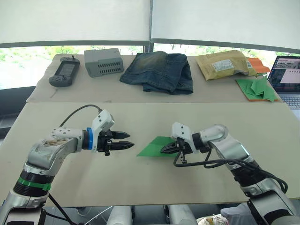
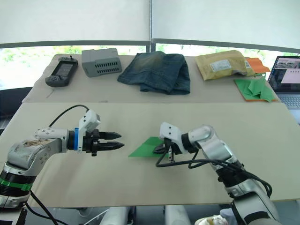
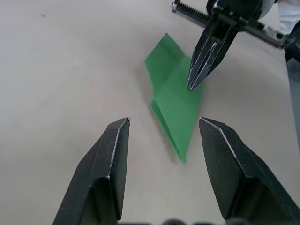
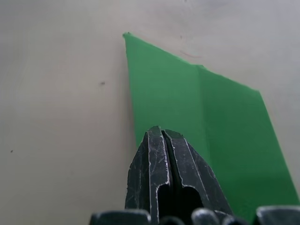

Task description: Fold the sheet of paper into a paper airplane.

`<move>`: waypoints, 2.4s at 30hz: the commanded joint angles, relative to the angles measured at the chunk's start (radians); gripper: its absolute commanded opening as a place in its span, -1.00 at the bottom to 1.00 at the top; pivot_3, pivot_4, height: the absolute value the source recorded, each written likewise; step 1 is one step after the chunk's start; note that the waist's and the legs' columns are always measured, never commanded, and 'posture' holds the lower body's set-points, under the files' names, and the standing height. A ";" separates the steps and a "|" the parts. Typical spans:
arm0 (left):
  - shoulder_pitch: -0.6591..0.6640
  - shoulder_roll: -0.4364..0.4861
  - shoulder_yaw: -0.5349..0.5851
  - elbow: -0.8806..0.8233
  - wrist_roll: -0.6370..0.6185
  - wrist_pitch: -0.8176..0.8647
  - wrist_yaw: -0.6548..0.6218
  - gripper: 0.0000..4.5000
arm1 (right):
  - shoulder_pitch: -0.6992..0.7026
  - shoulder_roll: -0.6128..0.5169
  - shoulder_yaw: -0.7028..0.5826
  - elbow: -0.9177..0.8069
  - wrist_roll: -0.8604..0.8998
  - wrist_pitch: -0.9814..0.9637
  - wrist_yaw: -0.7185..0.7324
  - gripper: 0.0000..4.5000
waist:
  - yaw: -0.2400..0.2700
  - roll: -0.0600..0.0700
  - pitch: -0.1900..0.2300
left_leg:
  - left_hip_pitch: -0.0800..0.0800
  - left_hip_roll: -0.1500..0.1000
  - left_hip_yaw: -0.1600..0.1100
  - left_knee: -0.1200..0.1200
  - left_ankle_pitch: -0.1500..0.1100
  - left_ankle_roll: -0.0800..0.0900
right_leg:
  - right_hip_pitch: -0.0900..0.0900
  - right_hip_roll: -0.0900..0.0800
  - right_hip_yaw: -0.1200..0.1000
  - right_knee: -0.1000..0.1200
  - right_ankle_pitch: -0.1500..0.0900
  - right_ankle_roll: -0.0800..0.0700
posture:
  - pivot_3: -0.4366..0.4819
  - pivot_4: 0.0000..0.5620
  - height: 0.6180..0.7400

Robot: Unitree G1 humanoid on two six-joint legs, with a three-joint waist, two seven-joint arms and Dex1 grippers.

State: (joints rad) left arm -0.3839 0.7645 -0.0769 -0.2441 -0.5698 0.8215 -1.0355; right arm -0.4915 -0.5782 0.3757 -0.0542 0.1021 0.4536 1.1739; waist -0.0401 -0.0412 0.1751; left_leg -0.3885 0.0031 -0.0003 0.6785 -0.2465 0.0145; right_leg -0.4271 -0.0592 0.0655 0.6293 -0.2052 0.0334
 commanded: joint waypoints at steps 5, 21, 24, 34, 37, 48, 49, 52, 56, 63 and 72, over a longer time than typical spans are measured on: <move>-0.041 -0.095 -0.091 0.026 0.054 -0.100 -0.010 0.10 | 0.069 -0.019 -0.018 -0.048 -0.025 -0.026 -0.083 -0.99 | 0.001 0.000 0.000 | 0.001 -0.001 0.000 0.000 0.000 0.000 | 0.001 0.000 0.000 0.000 0.000 0.000 | -0.05 -0.47 0.81; -0.020 -0.204 -0.276 0.163 0.282 -0.312 -0.002 -0.99 | 0.134 -0.007 -0.048 -0.120 -0.003 0.031 -0.177 -1.00 | 0.004 0.000 0.000 | 0.002 -0.002 0.000 0.001 0.000 0.000 | 0.003 0.000 0.000 0.000 -0.003 0.005 | -0.05 -0.47 0.81; -0.004 -0.194 -0.299 0.174 0.317 -0.330 -0.007 -0.99 | 0.141 -0.009 -0.067 -0.137 0.013 0.036 -0.185 -1.00 | 0.004 0.000 0.000 | 0.002 -0.002 -0.001 0.001 0.000 0.000 | 0.003 0.000 0.000 0.000 -0.003 0.005 | -0.05 -0.47 0.81; 0.015 -0.226 -0.290 0.189 0.327 -0.311 0.028 -1.00 | 0.113 -0.033 -0.299 -0.198 0.246 0.274 -0.200 -0.44 | 0.021 0.000 -0.001 | 0.002 -0.001 -0.003 0.001 0.000 0.000 | 0.004 -0.001 0.001 -0.001 -0.003 0.006 | -0.05 -0.47 0.81; 0.016 -0.228 -0.289 0.190 0.325 -0.309 0.029 -1.00 | 0.073 -0.048 -0.328 -0.109 0.238 0.305 -0.240 -0.13 | 0.022 0.000 -0.001 | 0.002 -0.001 -0.001 0.001 0.000 0.000 | 0.004 0.000 0.001 -0.001 -0.003 0.007 | -0.05 -0.47 0.81; 0.019 -0.231 -0.281 0.178 0.319 -0.294 0.032 -1.00 | 0.005 0.001 -0.326 0.064 0.346 0.426 -0.182 -0.13 | 0.023 0.000 -0.001 | 0.002 -0.001 0.000 0.001 0.000 0.000 | 0.003 0.000 0.001 -0.001 -0.002 0.005 | -0.05 -0.47 0.81; 0.020 -0.230 -0.279 0.177 0.319 -0.292 0.033 -1.00 | 0.003 -0.002 -0.327 0.065 0.359 0.435 -0.171 -0.13 | 0.023 0.000 -0.001 | 0.002 -0.001 0.000 0.001 0.000 0.000 | 0.003 0.000 0.001 -0.001 -0.002 0.005 | -0.05 -0.47 0.81; 0.024 -0.231 -0.277 0.174 0.319 -0.290 0.036 -1.00 | 0.008 -0.019 -0.319 0.051 0.379 0.444 -0.137 -0.23 | 0.022 0.000 -0.001 | 0.002 -0.001 0.000 0.001 0.000 0.000 | 0.003 0.000 0.001 -0.001 -0.002 0.005 | -0.05 -0.47 0.81; 0.030 -0.238 -0.280 0.168 0.319 -0.286 0.044 -1.00 | 0.033 -0.025 -0.330 0.010 0.425 0.407 -0.072 -0.78 | 0.022 0.000 -0.001 | 0.002 -0.001 0.000 0.001 0.000 0.000 | 0.003 0.000 0.001 -0.001 -0.003 0.006 | -0.05 -0.47 0.81; 0.036 -0.234 -0.281 0.155 0.313 -0.275 0.044 -1.00 | 0.140 -0.053 -0.288 -0.024 0.297 0.024 -0.001 -0.98 | 0.023 0.000 -0.001 | 0.002 -0.001 0.001 0.001 0.000 0.000 | 0.004 0.000 0.000 -0.001 -0.004 0.008 | -0.05 -0.47 0.81; 0.029 -0.238 -0.277 0.170 0.315 -0.280 0.040 -1.00 | 0.276 -0.051 -0.257 0.018 0.127 -0.466 -0.010 -0.98 | 0.023 0.000 -0.001 | 0.002 -0.001 0.001 0.001 0.000 0.000 | 0.004 0.000 0.000 -0.001 -0.004 0.008 | -0.05 -0.47 0.81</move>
State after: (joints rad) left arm -0.3621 0.5248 -0.3431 -0.0948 -0.2717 0.5292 -0.9948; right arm -0.2187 -0.6196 0.1254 -0.0257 0.2403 0.0523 1.1571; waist -0.0168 -0.0411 0.1744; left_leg -0.3861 0.0021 0.0008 0.6794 -0.2465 0.0147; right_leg -0.4233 -0.0592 0.0660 0.6281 -0.2093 0.0416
